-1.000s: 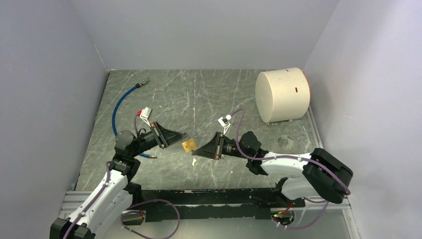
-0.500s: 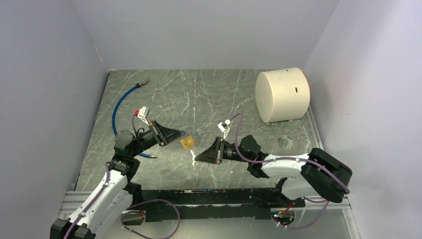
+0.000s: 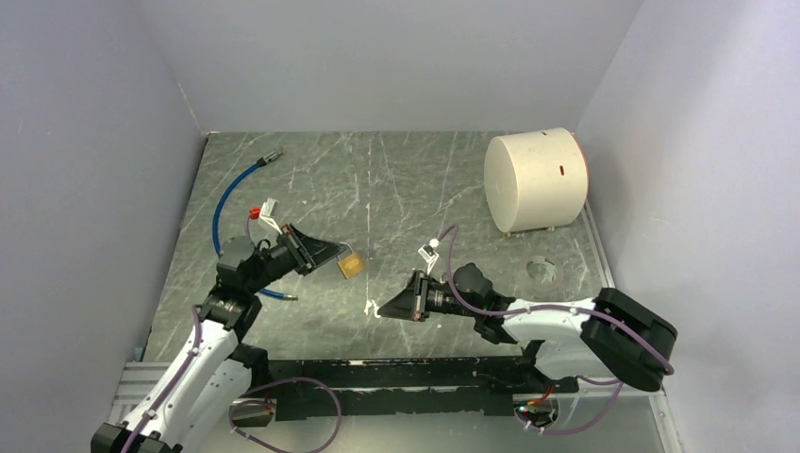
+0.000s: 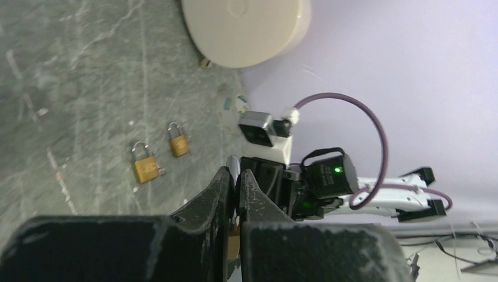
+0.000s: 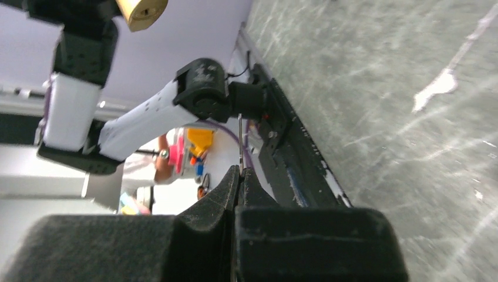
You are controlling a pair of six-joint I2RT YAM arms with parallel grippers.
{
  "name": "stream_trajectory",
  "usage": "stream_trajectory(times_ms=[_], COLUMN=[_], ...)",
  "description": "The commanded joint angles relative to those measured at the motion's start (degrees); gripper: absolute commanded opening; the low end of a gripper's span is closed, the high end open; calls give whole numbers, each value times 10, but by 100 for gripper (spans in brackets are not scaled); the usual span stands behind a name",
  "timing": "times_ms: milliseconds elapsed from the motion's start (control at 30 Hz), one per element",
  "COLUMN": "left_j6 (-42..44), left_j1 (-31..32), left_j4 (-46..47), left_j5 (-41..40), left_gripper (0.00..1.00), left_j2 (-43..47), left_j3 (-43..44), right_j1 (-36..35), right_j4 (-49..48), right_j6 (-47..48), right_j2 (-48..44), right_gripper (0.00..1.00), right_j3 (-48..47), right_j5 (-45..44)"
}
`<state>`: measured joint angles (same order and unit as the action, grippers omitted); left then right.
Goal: Lock with the key
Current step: Lock the lock, then place the lock at the center of the board.
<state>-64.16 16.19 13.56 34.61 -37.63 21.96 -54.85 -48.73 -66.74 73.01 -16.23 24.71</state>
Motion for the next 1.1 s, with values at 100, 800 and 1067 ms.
stream_trajectory(times_ms=[100,800,1067], left_j6=[76,134,160], left_j1=[-2,46,51], left_j4=[-185,21,56], left_j5=[-14,71,69], left_gripper=[2,2,3], left_j2=[-43,-334,-407], left_j3=[60,22,20], right_j1=[-1,2,3], right_j4=[231,230,247], right_j6=[12,13,9], right_j2=[-84,1,44], right_gripper=[0,0,0], right_j3=[-7,-59,-80], right_j5=[-167,-144,-132])
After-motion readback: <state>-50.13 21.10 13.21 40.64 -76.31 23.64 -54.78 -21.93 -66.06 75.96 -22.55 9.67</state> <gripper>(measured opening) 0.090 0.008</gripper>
